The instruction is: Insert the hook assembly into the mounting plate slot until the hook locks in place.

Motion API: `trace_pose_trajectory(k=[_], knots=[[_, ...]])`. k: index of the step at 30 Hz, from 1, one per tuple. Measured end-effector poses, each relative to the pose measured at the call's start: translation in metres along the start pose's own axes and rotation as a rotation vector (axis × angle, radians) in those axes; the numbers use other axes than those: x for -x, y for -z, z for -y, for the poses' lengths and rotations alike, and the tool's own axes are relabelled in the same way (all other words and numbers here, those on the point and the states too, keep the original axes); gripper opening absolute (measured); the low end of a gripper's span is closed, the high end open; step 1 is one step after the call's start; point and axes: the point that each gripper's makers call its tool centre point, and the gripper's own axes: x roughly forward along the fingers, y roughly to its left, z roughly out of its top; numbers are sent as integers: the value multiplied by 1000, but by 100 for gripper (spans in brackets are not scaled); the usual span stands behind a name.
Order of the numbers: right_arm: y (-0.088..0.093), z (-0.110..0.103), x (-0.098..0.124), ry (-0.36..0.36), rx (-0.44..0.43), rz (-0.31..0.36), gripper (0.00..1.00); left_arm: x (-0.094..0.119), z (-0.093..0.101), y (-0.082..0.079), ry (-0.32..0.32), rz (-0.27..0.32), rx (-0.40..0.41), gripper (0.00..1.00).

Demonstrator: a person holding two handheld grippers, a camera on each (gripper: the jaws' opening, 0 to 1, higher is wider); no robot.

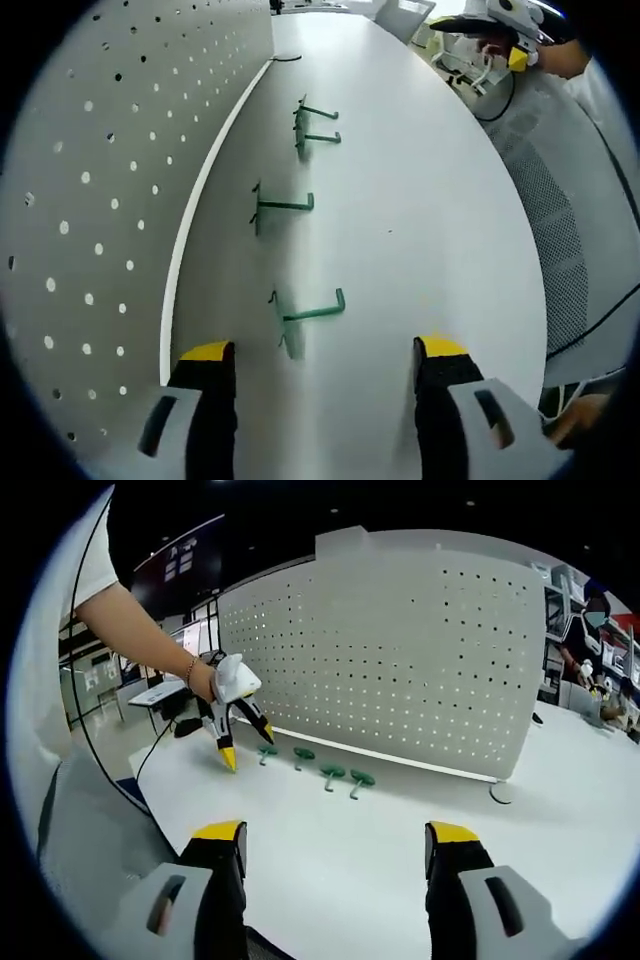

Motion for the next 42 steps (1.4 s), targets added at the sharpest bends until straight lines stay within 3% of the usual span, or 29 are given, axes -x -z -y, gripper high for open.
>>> trace_pose_trajectory(k=[2, 4, 17, 23, 32, 42], knots=[[0, 1, 0, 2, 3, -2, 70, 1, 0, 0, 1, 4, 5, 73], [0, 1, 0, 2, 0, -1, 70, 0, -3, 3, -23, -14, -46, 72], [1, 1, 0, 2, -8, -1, 70, 0, -2, 1, -14, 9, -21, 68], [1, 0, 0, 1, -7, -1, 70, 1, -8, -1, -24, 15, -7, 50], [0, 1, -1, 4, -4, 3, 71, 3, -23, -3, -85, 46, 126, 31], [0, 1, 0, 6, -3, 8, 70, 1, -27, -4, -123, 27, 105, 11]])
